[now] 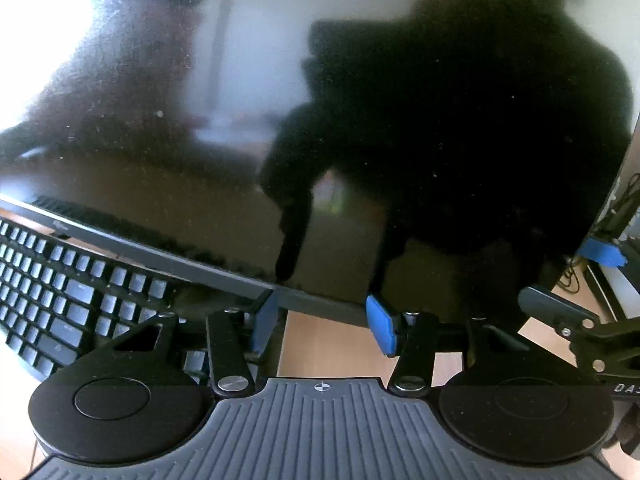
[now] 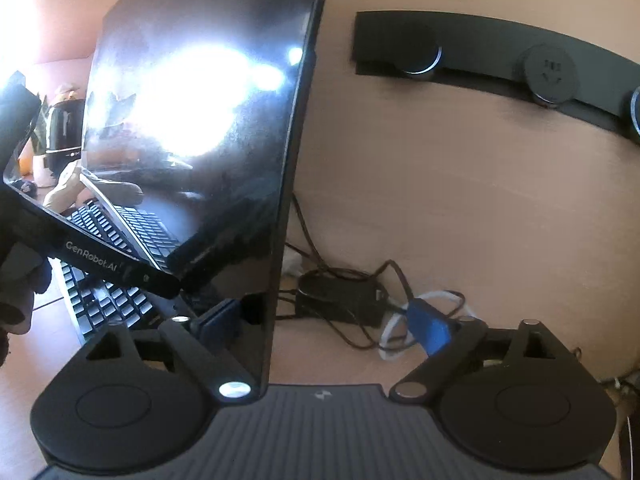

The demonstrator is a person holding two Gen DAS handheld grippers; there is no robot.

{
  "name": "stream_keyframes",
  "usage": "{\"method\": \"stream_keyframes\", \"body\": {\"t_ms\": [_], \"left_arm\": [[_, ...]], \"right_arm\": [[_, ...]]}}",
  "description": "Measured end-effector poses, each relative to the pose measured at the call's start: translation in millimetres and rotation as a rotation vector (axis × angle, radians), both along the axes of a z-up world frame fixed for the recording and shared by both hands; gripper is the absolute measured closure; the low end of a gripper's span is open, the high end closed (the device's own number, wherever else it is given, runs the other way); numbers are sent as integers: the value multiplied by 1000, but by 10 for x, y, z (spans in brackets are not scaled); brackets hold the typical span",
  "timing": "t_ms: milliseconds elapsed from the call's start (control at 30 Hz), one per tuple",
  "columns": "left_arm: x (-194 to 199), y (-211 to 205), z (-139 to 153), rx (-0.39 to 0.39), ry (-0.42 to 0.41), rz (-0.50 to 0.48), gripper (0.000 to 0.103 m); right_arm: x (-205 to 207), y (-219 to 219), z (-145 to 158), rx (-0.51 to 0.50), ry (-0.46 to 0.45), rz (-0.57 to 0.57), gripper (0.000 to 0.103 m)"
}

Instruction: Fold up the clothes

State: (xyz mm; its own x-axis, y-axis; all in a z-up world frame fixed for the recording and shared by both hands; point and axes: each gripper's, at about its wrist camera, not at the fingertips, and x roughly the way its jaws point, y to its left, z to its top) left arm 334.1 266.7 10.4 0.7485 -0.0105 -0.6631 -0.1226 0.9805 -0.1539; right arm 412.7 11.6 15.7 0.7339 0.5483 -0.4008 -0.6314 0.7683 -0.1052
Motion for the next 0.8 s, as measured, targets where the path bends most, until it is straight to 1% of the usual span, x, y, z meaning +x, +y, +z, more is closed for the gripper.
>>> {"method": "stream_keyframes", "body": {"t_ms": [133, 433, 533, 633, 700, 767, 800], "left_arm": [[41, -19, -14, -14, 10, 10, 48], [227, -168, -27, -20, 4, 29, 48], [237, -185, -33, -22, 6, 30, 48], [130, -196, -39, -24, 3, 40, 48], [18, -179, -56, -58, -1, 55, 48], [-138, -204, -79, -107, 6, 54, 45], [-222, -222, -93, -133, 11, 51, 42]], "right_arm": [[63, 43, -23, -14, -21, 22, 10], [232, 142, 19, -49, -72, -3, 10], [241, 113, 67, -18, -54, -3, 10], [219, 28, 114, 21, -19, -5, 10], [171, -98, 129, 43, 22, -11, 10], [76, -317, 105, 61, 84, -17, 10], [19, -441, 81, 70, 120, -22, 10]]}}
